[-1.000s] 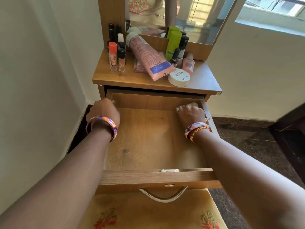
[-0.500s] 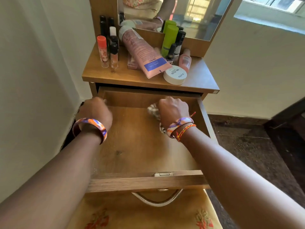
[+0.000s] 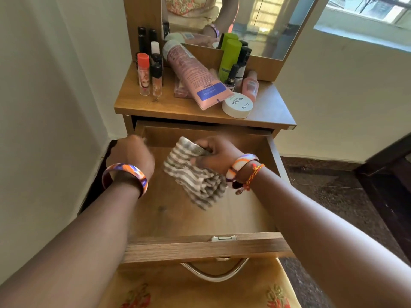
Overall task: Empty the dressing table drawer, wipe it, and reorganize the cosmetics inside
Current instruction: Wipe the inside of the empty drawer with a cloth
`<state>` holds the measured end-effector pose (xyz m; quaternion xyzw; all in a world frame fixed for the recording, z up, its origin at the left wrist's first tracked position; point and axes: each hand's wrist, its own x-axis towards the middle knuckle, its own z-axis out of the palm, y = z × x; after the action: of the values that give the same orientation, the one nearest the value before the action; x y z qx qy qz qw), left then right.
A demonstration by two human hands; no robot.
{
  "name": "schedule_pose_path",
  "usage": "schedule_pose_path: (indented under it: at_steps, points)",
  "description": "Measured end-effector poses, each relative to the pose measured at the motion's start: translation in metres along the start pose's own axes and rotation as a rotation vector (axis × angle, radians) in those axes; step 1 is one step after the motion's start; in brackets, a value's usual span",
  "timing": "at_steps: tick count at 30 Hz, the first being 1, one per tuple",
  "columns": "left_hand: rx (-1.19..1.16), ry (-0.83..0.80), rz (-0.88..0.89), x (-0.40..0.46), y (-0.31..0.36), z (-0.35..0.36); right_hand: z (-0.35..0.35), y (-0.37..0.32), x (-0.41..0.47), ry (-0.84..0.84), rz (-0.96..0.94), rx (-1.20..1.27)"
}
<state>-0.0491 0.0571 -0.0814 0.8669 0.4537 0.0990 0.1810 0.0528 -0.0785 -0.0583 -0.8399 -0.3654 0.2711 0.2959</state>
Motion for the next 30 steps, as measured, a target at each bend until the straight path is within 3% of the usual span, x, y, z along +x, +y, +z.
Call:
schedule_pose_path:
  at_steps: [2, 3, 5, 7, 9, 12, 15, 19, 24, 30]
  points:
    - [-0.003, -0.001, 0.0, 0.0, 0.0, 0.0, -0.002, 0.004, -0.003, -0.001, 0.089, 0.248]
    - [-0.016, -0.001, 0.0, 0.0, -0.001, 0.0, -0.005, 0.01, -0.003, 0.044, 0.146, 0.22]
    - [-0.041, -0.003, -0.005, 0.0, -0.001, 0.001, -0.009, 0.027, -0.002, 0.147, 0.287, -0.231]
    - [-0.052, -0.005, -0.004, 0.0, 0.0, 0.001, -0.007, 0.032, -0.008, 0.097, 0.391, -0.526]
    - [-0.057, -0.007, -0.008, 0.0, 0.0, 0.0, 0.003, 0.028, -0.013, -0.044, 0.373, -0.51]
    - [-0.078, -0.008, -0.008, -0.003, 0.001, -0.001, 0.023, 0.027, -0.013, -0.17, 0.305, -0.708]
    - [-0.145, -0.007, -0.027, -0.006, 0.001, -0.005, 0.014, 0.033, -0.014, -0.176, 0.47, -0.865]
    - [-0.278, -0.012, -0.089, -0.004, 0.0, -0.009, -0.007, 0.053, -0.003, -0.011, 0.644, -0.745]
    - [-0.37, -0.037, -0.171, 0.0, -0.001, -0.012, -0.004, 0.049, 0.008, 0.041, 0.625, -0.61]
    - [-0.39, -0.037, -0.236, 0.007, -0.003, -0.011, 0.028, -0.001, 0.016, 0.145, 0.282, -0.518]
